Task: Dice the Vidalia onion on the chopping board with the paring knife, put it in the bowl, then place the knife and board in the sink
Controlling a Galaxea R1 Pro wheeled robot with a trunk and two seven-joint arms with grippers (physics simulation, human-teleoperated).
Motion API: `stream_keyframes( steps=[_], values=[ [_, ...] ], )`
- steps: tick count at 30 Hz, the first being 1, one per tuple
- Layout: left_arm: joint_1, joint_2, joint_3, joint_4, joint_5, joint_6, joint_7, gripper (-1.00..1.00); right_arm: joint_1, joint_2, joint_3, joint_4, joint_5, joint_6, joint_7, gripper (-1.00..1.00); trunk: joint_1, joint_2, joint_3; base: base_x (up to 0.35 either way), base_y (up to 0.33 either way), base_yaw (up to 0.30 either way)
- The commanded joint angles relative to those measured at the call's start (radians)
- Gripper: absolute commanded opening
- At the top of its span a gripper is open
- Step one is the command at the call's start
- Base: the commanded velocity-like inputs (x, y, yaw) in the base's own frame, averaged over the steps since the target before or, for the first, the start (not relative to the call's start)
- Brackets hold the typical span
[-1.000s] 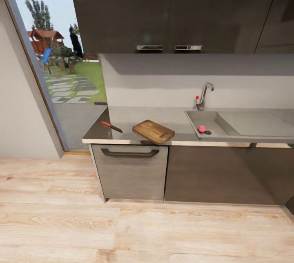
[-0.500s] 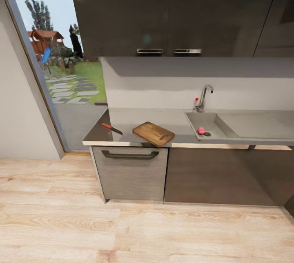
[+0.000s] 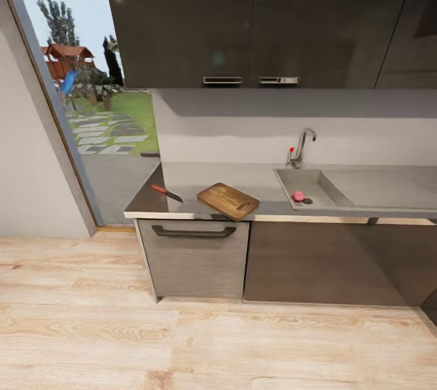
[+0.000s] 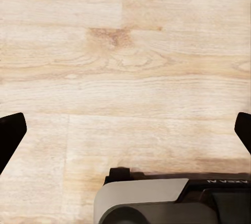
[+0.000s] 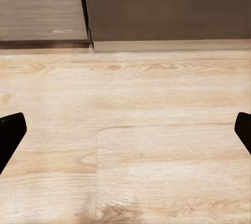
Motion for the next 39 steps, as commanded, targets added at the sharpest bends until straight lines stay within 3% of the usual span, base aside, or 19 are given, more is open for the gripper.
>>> stream_keyframes(
  steps=[1, 39],
  values=[
    [0.0, 0.0, 0.001, -0.001, 0.001, -0.002, 0.0, 1.0, -0.001, 0.0, 0.0, 0.0, 0.001, -0.003, -0.004, 1.0, -0.004, 0.007, 0.002, 0.0, 0.0, 0.0],
    [0.0, 0.0, 0.001, -0.001, 0.001, -0.002, 0.0, 1.0, -0.001, 0.0, 0.0, 0.001, 0.001, -0.002, -0.004, 1.0, -0.15, 0.273, 0.121, 0.0, 0.0, 0.0]
  ],
)
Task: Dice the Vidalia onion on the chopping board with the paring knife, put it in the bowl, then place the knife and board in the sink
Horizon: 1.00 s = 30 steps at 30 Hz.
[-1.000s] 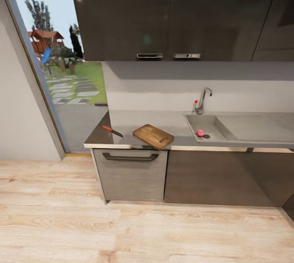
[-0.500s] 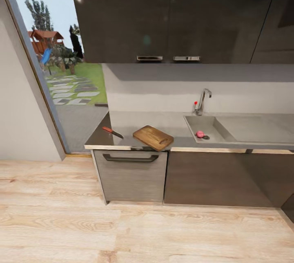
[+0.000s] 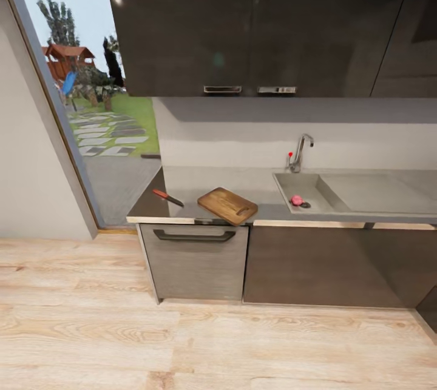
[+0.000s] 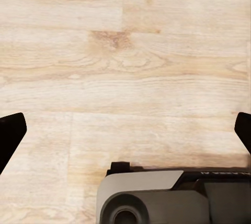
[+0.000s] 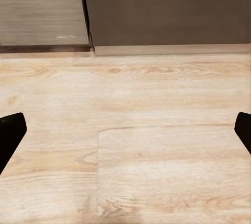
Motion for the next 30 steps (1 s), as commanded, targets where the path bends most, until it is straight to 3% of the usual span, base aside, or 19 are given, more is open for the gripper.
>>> stream_keyframes(
  steps=[1, 30],
  values=[
    [0.0, 0.0, 0.001, -0.001, 0.001, -0.001, 0.0, 1.0, -0.001, 0.0, 0.0, 0.0, 0.001, -0.003, -0.004, 1.0, -0.004, 0.006, 0.002, 0.0, 0.0, 0.0],
    [0.0, 0.0, 0.001, -0.002, 0.001, -0.001, 0.0, 1.0, -0.001, 0.0, 0.0, 0.001, 0.001, -0.001, -0.003, 1.0, -0.115, 0.209, 0.093, 0.0, 0.0, 0.0]
  ],
)
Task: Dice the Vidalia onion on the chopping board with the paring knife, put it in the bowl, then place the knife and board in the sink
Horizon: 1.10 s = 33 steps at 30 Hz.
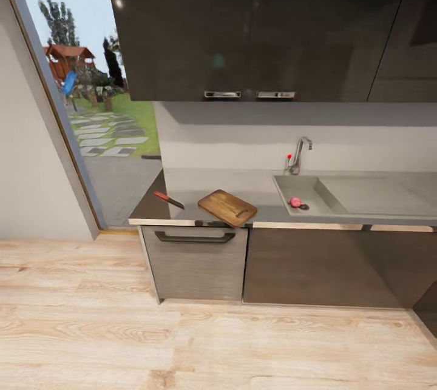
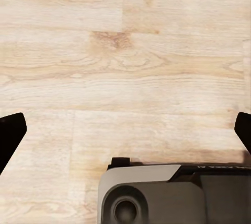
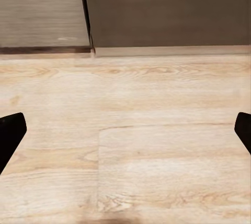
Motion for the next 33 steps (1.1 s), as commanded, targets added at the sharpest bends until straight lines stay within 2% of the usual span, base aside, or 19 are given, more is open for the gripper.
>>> stream_keyframes(
  steps=[1, 8, 33],
  values=[
    [0.0, 0.0, 0.001, -0.001, 0.001, -0.001, 0.0, 1.0, 0.0, 0.0, 0.0, 0.0, 0.001, -0.003, -0.004, 1.0, -0.003, 0.006, 0.002, 0.0, 0.0, 0.0],
    [0.0, 0.0, 0.001, -0.001, 0.001, -0.002, 0.0, 1.0, -0.001, 0.0, 0.0, 0.0, 0.001, -0.003, -0.004, 1.0, -0.03, 0.055, 0.023, 0.0, 0.0, 0.0],
    [0.0, 0.0, 0.001, -0.001, 0.001, -0.002, 0.0, 1.0, 0.0, 0.0, 0.0, 0.0, 0.001, -0.003, -0.004, 1.0, -0.03, 0.055, 0.023, 0.0, 0.0, 0.0]
  ],
)
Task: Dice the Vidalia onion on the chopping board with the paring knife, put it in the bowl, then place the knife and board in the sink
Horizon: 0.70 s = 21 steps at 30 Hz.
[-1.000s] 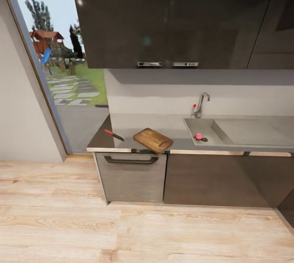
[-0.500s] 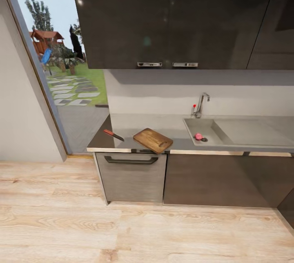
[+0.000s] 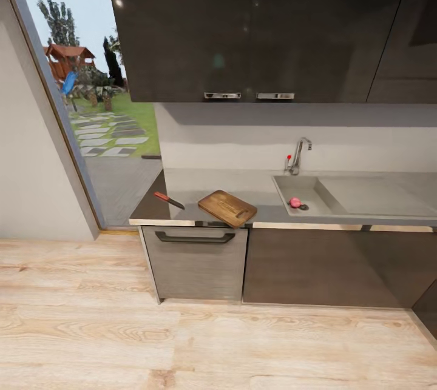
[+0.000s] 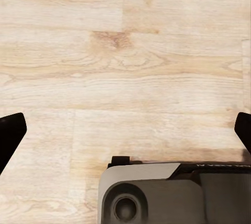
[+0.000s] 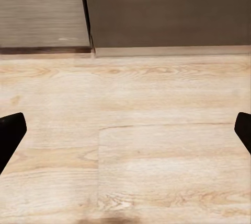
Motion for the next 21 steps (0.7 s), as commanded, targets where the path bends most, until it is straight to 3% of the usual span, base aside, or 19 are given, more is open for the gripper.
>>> stream_keyframes(
  steps=[1, 21],
  values=[
    [0.0, 0.0, 0.001, -0.001, 0.001, -0.001, 0.0, 1.0, -0.001, 0.0, 0.0, 0.0, 0.001, -0.002, -0.004, 1.0, 0.001, -0.002, -0.002, 0.0, 0.0, 0.0],
    [0.0, 0.0, 0.001, -0.001, 0.001, -0.003, 0.0, 1.0, -0.001, 0.0, 0.0, 0.0, 0.001, -0.002, -0.004, 1.0, 0.001, -0.002, -0.002, 0.0, 0.0, 0.0]
  ],
)
